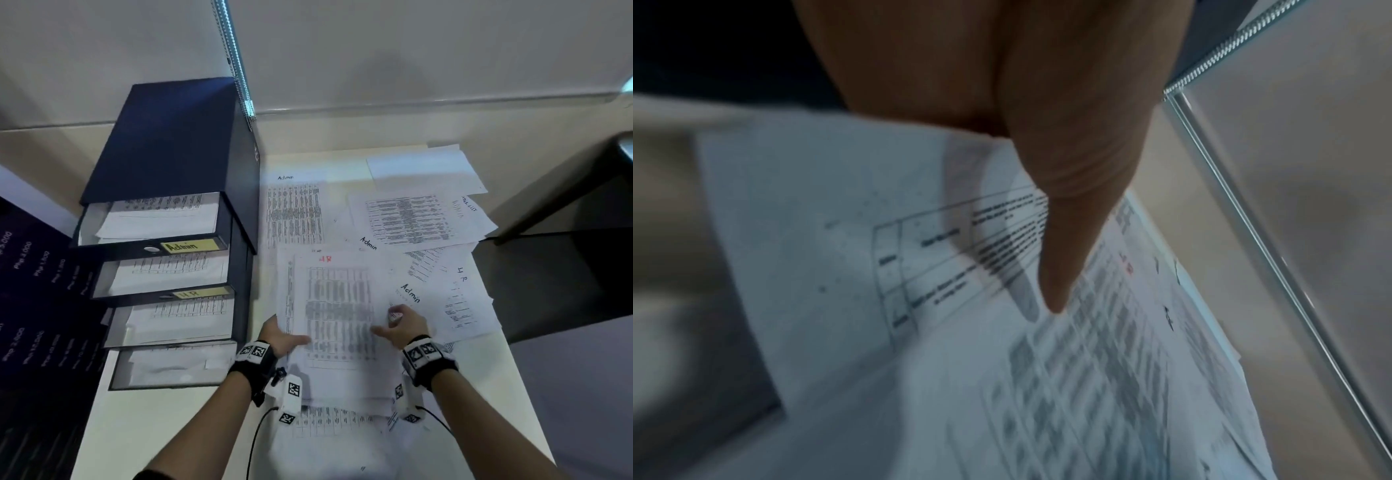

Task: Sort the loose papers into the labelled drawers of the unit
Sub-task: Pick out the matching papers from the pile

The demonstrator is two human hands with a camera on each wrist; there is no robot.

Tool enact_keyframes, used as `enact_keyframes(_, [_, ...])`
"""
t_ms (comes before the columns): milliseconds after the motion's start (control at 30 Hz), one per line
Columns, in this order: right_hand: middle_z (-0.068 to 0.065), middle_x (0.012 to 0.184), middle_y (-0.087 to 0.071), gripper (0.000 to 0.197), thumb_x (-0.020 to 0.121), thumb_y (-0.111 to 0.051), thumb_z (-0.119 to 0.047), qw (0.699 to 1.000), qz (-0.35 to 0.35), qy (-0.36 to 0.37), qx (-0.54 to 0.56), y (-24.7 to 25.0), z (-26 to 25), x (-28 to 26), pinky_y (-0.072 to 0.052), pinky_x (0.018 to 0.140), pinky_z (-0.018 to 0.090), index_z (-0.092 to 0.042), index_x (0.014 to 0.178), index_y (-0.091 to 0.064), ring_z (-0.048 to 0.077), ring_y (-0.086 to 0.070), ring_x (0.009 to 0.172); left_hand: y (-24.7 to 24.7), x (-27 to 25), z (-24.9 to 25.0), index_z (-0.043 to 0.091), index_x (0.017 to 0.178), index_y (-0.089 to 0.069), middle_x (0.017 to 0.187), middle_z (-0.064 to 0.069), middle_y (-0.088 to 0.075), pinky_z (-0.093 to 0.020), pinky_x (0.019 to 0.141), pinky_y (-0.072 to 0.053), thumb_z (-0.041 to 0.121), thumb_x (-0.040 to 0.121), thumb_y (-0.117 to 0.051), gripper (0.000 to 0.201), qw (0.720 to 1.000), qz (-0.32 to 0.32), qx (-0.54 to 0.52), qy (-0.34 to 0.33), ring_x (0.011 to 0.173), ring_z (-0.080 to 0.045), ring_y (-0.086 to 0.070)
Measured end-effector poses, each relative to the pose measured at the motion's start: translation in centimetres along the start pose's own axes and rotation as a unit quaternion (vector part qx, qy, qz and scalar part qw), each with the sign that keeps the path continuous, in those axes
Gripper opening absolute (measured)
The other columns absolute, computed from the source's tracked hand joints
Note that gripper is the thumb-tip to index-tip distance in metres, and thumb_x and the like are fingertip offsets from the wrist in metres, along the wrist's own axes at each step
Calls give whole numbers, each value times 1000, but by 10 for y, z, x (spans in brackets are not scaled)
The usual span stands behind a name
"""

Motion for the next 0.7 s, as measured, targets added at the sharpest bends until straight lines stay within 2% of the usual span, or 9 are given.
enact_keyframes(133, [8,104,-71,48,69,-86,-16,999,7,6,32,-1,-6,2,-51,82,26,-11,111,-63,17,-61,86,-16,-2,10,6,142,-44,140,-8,-54,-48,109,-44,24,59,-96,100,1000,12,-2,-1,130,-31,-51])
enact_keyframes(200, [3,92,-70,39,70,-85,-13,998,-16,8,58,5,-1,5,-54,81,28,-14,104,-65,19,-64,84,-15,-2,13,6,137,-49,134,-10,-60,-47,105,-48,17,56,-96,94,1000,5,-5,10,123,-31,-57])
enact_keyframes(300, [9,85,-71,36,78,-79,-5,973,-74,-21,219,11,10,11,-59,74,35,2,111,-66,25,-69,76,-11,0,7,7,128,-54,119,-12,-66,-46,95,-55,3,56,-91,81,999,-19,10,25,109,-31,-63])
enact_keyframes(367, [14,82,-73,30,84,-74,-7,955,-67,-32,286,14,11,14,-59,63,31,6,110,-67,25,-70,69,-10,5,-3,8,130,-50,121,-14,-65,-48,93,-56,6,45,-88,93,999,-37,22,31,109,-34,-63])
enact_keyframes(433, [15,84,-73,26,85,-75,-11,953,-52,-37,296,12,9,16,-60,60,31,1,107,-68,24,-69,68,-12,4,-10,9,126,-50,118,-13,-66,-50,94,-55,9,40,-87,94,997,-63,20,37,108,-33,-63])
enact_keyframes(500, [13,87,-73,27,81,-79,-14,960,-42,-39,275,6,9,18,-61,65,32,-7,105,-68,23,-69,70,-13,1,-15,14,116,-49,112,-5,-63,-47,102,-48,14,50,-95,80,997,-66,-3,35,108,-27,-58])
enact_keyframes(533, [12,87,-74,26,80,-80,-14,963,-35,-41,265,3,11,19,-62,68,33,-7,104,-70,23,-70,72,-13,-3,-13,17,115,-50,112,-2,-63,-47,104,-46,25,52,-98,79,997,-65,-22,28,108,-24,-57])
enact_keyframes(600, [8,82,-75,23,79,-81,-17,967,2,-36,254,5,14,23,-62,75,38,-7,99,-75,23,-71,72,-11,-2,-10,15,109,-62,112,-6,-71,-44,99,-51,37,59,-95,64,996,-53,-76,6,102,-21,-65])
enact_keyframes(700, [1,82,-74,19,81,-78,-25,971,107,-8,215,31,14,25,-59,80,34,-12,95,-77,17,-68,73,-6,4,-12,13,98,-71,100,-9,-77,-45,92,-57,13,79,-83,22,996,-9,-85,-5,91,-25,-73])
Point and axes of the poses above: each hand's wrist, its own x-axis towards the middle knuckle, its own y-axis out of the back of the hand, z = x × y, the point moved 4 cm from there along x, towards the middle knuckle
